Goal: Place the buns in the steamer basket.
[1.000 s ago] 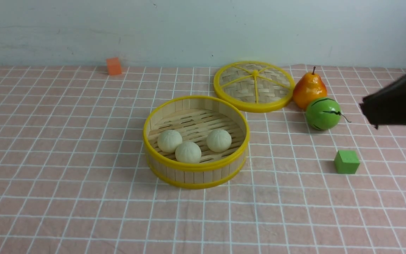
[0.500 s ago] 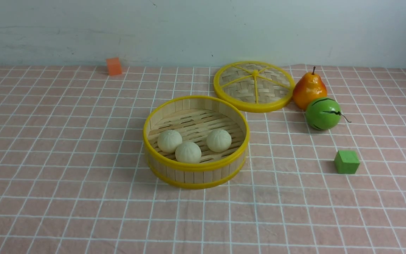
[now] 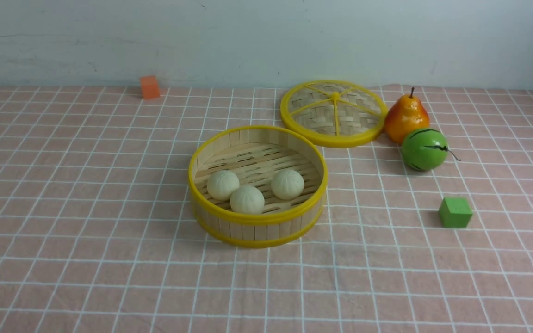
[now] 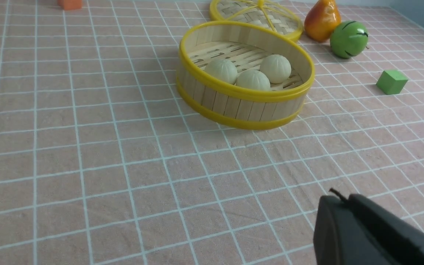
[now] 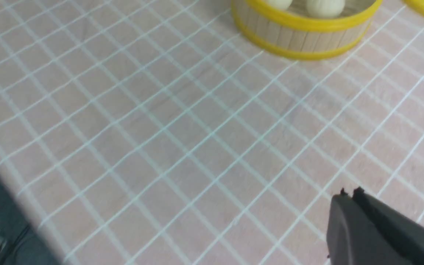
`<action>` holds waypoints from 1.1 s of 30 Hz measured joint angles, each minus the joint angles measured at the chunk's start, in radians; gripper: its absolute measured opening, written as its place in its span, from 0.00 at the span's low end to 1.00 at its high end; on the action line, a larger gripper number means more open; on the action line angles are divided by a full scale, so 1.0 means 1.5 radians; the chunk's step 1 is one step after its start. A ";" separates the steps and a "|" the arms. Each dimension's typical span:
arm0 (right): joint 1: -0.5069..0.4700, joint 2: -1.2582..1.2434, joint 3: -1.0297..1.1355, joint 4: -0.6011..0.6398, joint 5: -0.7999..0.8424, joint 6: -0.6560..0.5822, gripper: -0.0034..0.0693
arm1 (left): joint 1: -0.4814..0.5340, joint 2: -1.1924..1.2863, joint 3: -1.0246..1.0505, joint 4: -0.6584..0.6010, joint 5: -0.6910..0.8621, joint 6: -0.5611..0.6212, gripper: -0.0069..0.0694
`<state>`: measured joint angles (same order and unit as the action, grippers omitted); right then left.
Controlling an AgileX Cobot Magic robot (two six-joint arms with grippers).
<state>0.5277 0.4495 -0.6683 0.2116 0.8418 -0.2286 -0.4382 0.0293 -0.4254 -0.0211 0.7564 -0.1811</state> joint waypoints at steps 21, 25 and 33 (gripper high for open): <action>-0.381 -0.306 0.462 -0.128 -0.341 0.224 0.02 | 0.000 0.000 0.000 0.002 0.001 0.000 0.13; -0.383 -0.306 0.458 -0.133 -0.314 0.218 0.02 | 0.000 0.000 0.000 0.002 0.004 0.000 0.14; -0.383 -0.306 0.456 -0.133 -0.307 0.210 0.02 | 0.000 0.000 0.000 0.002 0.004 0.000 0.15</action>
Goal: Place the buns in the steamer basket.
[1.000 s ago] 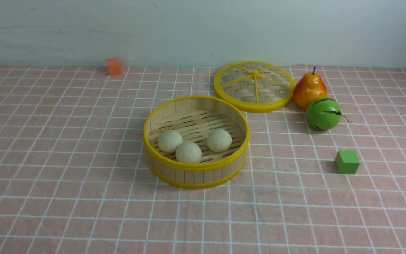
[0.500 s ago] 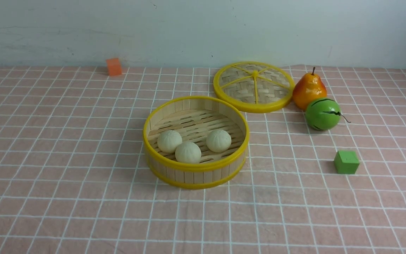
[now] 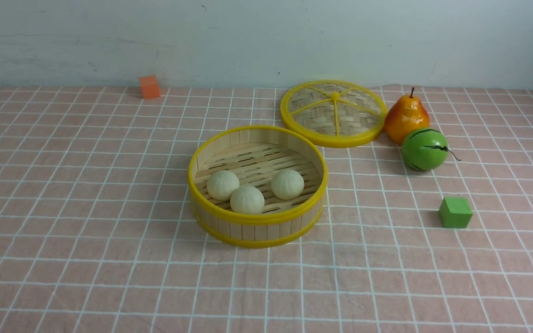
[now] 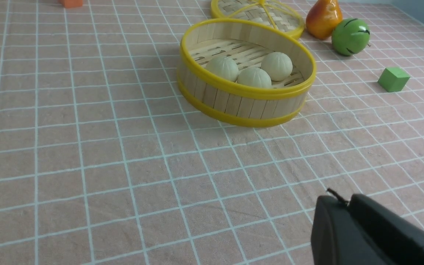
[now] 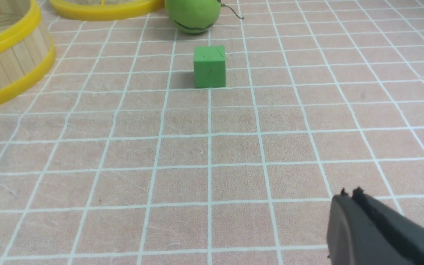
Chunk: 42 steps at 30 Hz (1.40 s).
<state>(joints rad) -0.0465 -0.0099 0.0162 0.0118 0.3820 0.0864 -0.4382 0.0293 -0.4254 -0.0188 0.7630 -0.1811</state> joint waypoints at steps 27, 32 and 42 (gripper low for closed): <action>0.000 0.000 0.000 0.000 0.002 -0.002 0.04 | 0.000 0.000 0.000 0.000 0.003 0.000 0.18; 0.000 0.000 0.000 0.000 0.002 -0.002 0.05 | 0.000 0.000 0.029 -0.001 -0.047 0.000 0.18; 0.000 0.000 0.000 0.000 0.002 -0.002 0.06 | 0.054 -0.017 0.168 0.041 -0.376 0.000 0.07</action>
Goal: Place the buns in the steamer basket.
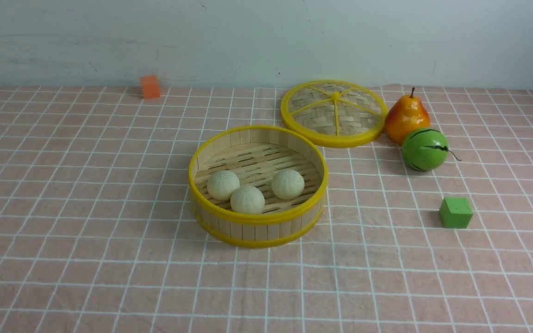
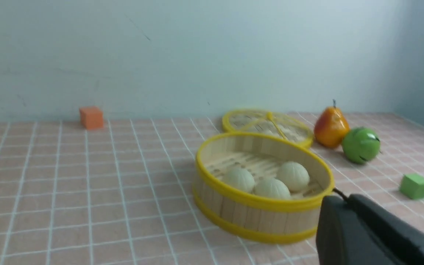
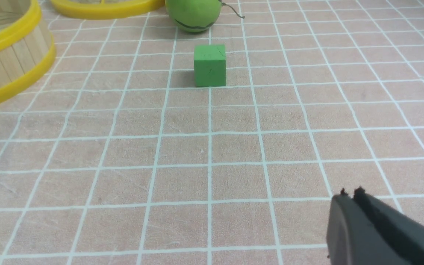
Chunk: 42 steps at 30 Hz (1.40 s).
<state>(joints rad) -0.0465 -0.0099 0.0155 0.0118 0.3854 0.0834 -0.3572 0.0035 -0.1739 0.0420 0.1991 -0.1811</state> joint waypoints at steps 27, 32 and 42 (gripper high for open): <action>0.000 0.000 0.000 0.000 0.000 0.000 0.11 | 0.255 -0.009 0.137 0.008 0.116 0.000 0.07; 0.000 0.000 0.000 0.000 0.000 0.000 0.12 | 0.255 -0.009 0.137 0.008 0.116 0.000 0.07; 0.000 0.000 0.000 0.000 0.000 0.000 0.13 | 0.255 -0.009 0.137 0.009 0.116 0.000 0.07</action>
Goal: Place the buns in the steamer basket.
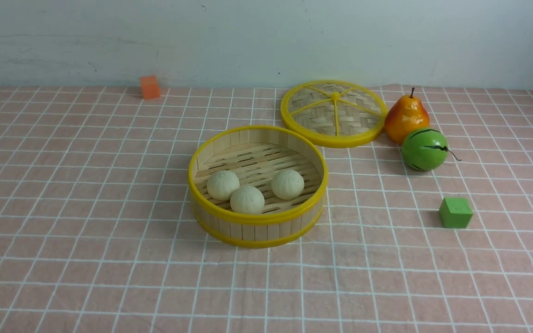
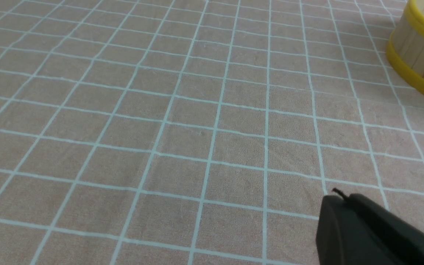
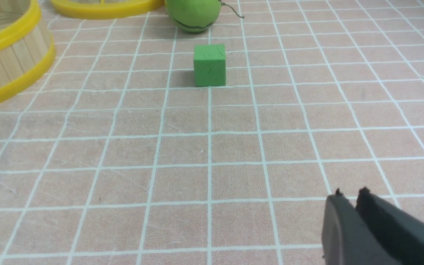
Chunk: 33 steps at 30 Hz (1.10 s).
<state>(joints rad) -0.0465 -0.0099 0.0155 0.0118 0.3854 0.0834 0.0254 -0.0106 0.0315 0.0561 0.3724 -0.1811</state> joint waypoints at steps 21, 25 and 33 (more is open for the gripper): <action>0.000 0.000 0.000 0.000 0.000 0.000 0.18 | 0.000 0.000 0.000 0.000 -0.001 0.000 0.07; 0.000 0.000 0.000 0.000 0.000 0.000 0.18 | 0.000 0.000 0.000 0.000 -0.001 0.000 0.07; 0.000 0.000 0.000 0.000 0.000 0.000 0.19 | 0.000 0.000 0.000 0.000 -0.001 0.000 0.08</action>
<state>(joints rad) -0.0465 -0.0099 0.0155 0.0118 0.3854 0.0834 0.0254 -0.0106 0.0315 0.0561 0.3715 -0.1811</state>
